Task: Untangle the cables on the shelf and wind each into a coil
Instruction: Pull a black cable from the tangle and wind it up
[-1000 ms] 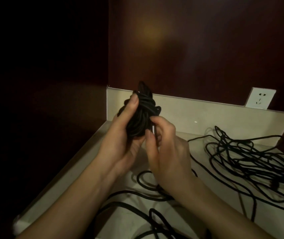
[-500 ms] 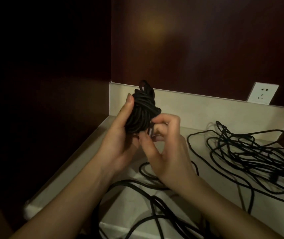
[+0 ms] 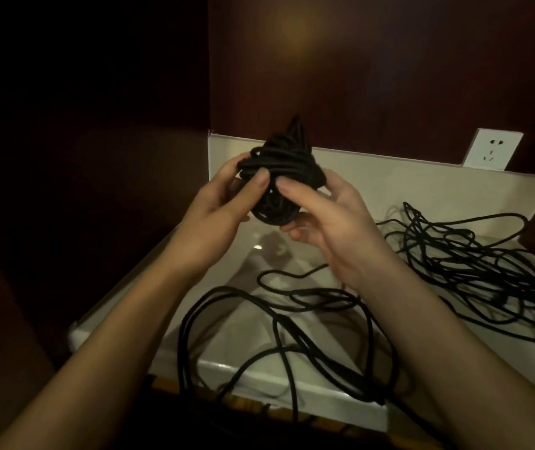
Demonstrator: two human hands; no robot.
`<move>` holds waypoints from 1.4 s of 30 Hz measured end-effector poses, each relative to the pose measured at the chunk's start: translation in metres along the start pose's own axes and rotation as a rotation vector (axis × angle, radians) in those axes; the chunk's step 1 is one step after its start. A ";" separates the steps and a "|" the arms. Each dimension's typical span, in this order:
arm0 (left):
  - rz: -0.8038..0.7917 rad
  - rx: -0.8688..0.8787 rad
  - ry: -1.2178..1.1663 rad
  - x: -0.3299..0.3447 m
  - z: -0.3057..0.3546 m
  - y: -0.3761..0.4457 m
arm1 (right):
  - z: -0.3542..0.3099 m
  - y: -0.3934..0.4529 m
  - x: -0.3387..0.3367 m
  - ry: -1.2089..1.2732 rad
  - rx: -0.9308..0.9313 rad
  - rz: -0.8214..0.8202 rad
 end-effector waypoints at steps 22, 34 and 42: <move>0.122 0.173 0.052 -0.031 -0.011 -0.107 | -0.044 -0.114 0.027 -0.358 -0.493 0.084; 0.238 -0.007 0.383 -0.054 -0.089 -0.157 | -0.053 -0.179 0.066 -0.901 -0.736 0.035; 0.241 -0.325 0.799 -0.055 -0.134 -0.194 | 0.003 -0.214 0.027 -0.776 -0.520 -0.089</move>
Point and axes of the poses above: each hand's wrist, its own y-axis towards the middle knuckle, its own x-axis out of the palm, z = x × y, the point moved 10 cm from there along y, towards the middle knuckle, and after that the axes turned 9 degrees about -x, right-handed, at the moved point
